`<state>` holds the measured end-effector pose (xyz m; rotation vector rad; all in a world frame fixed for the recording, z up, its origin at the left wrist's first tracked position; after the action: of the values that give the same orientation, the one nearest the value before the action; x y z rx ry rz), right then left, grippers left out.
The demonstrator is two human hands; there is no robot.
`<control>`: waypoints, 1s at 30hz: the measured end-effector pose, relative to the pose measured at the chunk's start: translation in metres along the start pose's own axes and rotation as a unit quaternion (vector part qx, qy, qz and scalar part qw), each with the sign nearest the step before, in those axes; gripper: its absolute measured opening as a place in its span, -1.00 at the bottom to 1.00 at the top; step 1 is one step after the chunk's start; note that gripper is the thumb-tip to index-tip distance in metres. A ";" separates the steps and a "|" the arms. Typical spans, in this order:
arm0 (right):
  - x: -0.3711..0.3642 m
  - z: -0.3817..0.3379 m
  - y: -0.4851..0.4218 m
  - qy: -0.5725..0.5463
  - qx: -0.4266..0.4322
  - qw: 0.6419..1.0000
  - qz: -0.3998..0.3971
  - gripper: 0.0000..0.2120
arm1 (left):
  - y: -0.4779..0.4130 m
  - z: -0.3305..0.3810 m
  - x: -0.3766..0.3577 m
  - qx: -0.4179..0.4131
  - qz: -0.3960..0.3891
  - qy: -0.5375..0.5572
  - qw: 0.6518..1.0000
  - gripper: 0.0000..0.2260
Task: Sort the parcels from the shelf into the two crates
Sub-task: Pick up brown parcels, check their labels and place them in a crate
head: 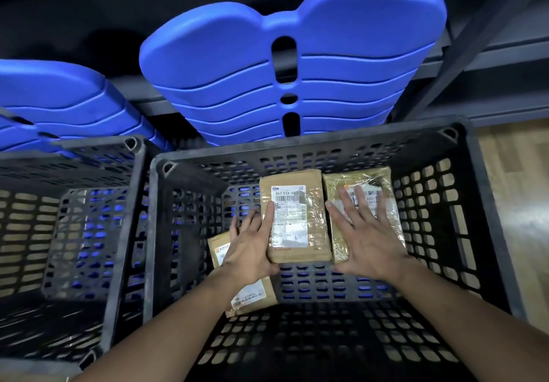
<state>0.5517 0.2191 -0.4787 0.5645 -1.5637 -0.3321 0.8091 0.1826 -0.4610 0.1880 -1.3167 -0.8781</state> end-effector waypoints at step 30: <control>0.018 -0.036 0.006 0.017 0.007 1.000 -0.025 -0.21 | -0.013 0.033 0.005 -0.021 -0.015 -0.127 0.992 -0.15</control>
<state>0.5864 0.2186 -0.4571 0.6184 -1.5210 -0.3487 0.7737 0.1817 -0.4555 0.0649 -1.5333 -0.9777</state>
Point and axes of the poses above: each hand's wrist, its own y-axis away from the middle knuckle, its own x-axis out of the back of the hand, z = x × y, the point moved 3 cm from there along -y, towards the middle knuckle, and after that the axes turned 7 degrees about -x, right-handed, at the moved point
